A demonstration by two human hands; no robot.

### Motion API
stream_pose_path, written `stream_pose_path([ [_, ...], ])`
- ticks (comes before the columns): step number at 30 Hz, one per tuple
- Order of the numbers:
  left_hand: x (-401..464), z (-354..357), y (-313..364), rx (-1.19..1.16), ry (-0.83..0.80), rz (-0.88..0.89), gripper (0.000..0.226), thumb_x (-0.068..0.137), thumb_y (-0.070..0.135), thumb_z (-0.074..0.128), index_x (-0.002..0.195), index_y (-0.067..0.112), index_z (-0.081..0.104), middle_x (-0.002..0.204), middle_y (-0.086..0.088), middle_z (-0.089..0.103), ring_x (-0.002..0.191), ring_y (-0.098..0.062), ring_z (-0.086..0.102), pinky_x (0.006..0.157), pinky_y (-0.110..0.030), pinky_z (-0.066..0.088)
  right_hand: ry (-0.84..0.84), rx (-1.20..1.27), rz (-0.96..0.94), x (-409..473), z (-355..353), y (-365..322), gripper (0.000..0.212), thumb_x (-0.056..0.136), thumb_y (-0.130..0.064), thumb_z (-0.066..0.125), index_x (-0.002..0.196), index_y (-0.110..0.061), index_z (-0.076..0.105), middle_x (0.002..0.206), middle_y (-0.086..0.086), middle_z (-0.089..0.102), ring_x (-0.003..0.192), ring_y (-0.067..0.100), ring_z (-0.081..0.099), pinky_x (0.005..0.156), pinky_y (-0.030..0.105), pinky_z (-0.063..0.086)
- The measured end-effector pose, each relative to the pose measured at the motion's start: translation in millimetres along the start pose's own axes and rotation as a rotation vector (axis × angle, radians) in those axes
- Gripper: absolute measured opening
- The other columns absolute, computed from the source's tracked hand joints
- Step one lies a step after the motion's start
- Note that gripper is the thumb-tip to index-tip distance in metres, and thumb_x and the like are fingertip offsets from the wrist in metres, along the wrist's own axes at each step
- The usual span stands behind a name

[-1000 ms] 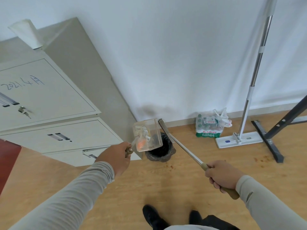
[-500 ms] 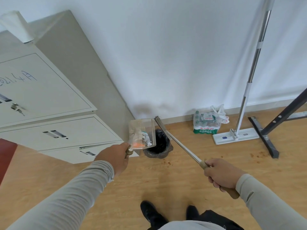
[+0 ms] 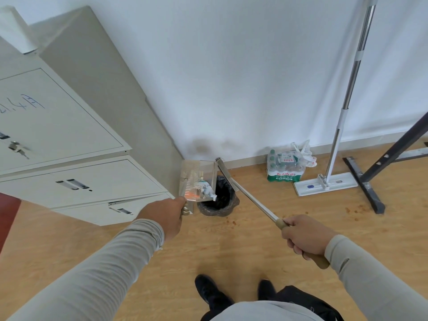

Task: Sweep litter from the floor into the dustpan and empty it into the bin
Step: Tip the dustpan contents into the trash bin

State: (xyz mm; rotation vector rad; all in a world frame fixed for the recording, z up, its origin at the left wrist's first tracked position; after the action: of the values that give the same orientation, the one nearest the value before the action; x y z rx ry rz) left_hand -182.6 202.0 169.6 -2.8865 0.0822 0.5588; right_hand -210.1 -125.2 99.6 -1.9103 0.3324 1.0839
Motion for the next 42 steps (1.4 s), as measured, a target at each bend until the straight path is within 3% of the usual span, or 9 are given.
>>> stream_pose_path([
  [9,-1,2,7,0.031,0.009,0.005,0.03,0.097,0.025,0.044,0.126,0.027,0.049,0.099,0.003,0.068,0.087,-0.023,0.067,0.076,-0.035,0.056,-0.004,0.091,0.015,-1,3,-2,0.022,0.092,-0.01,0.051,0.111,-0.007,0.063,0.066,0.007,0.058,0.044,0.014,0.047,0.042,0.025,0.042],
  [24,-4,13,17,0.105,-0.033,0.023,0.035,0.096,0.022,0.045,0.131,0.028,0.046,0.102,0.001,0.067,0.088,-0.025,0.068,0.074,-0.036,0.055,-0.023,0.146,-0.022,-2,12,-4,0.008,0.09,-0.01,0.049,0.086,-0.009,0.056,0.065,0.008,0.055,0.045,0.015,0.046,0.043,0.025,0.041],
  [32,-9,19,26,0.15,-0.043,0.039,0.036,0.096,0.017,0.044,0.131,0.025,0.047,0.107,-0.002,0.066,0.092,-0.027,0.069,0.076,-0.038,0.054,-0.04,0.226,0.019,0,12,-4,0.007,0.091,-0.008,0.049,0.094,-0.01,0.055,0.064,0.008,0.052,0.042,0.014,0.045,0.041,0.022,0.036],
  [42,-10,24,25,0.161,-0.052,0.056,0.036,0.096,0.018,0.046,0.131,0.025,0.048,0.107,-0.002,0.066,0.092,-0.026,0.069,0.077,-0.038,0.055,-0.038,0.262,0.033,-1,10,-4,0.005,0.09,-0.008,0.049,0.088,-0.011,0.053,0.063,0.006,0.051,0.041,0.014,0.043,0.042,0.021,0.035],
])
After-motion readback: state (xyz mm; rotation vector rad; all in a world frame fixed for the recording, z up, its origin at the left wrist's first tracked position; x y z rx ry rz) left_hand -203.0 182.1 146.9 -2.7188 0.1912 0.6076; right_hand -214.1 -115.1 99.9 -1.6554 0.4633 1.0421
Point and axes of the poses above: each hand's wrist, its own x-axis towards the middle knuckle, its own z-axis out of the palm, y = z × x, the point moved 4 cm from there along x, towards the middle knuckle
